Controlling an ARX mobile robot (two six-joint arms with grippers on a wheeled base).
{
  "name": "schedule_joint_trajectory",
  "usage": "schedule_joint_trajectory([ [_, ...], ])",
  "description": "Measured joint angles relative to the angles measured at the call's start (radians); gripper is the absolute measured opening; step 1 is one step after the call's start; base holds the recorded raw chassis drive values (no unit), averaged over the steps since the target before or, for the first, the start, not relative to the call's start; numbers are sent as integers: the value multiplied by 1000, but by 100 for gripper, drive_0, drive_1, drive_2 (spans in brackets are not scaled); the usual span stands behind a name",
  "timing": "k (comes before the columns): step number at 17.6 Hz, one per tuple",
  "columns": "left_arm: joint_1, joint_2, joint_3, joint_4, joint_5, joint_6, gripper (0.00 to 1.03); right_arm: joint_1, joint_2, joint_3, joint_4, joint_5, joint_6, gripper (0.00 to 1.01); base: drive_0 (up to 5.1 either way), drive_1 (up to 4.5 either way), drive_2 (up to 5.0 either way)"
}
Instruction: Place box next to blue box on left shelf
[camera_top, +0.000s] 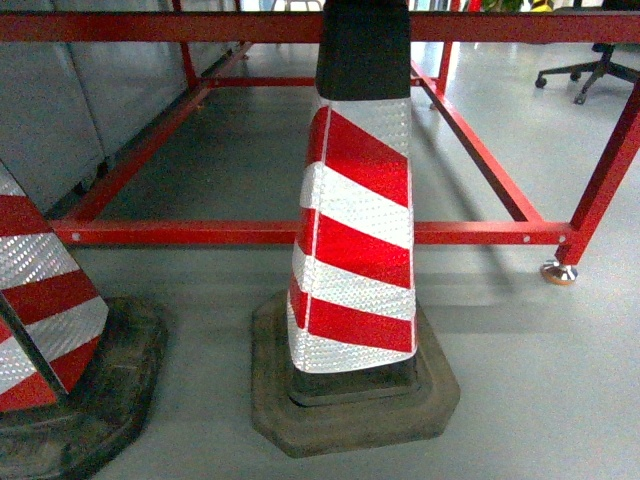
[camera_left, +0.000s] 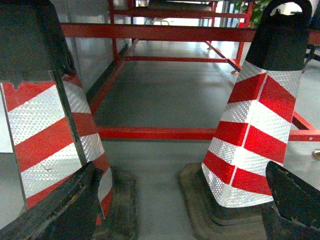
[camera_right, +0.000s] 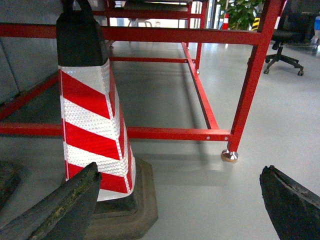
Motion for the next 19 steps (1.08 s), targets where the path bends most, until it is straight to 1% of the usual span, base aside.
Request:
schedule_joint_trajectory([
  [19,0,0,0,-4,0,0,98,0,0,0,-2,0,0,98,0,0,0],
])
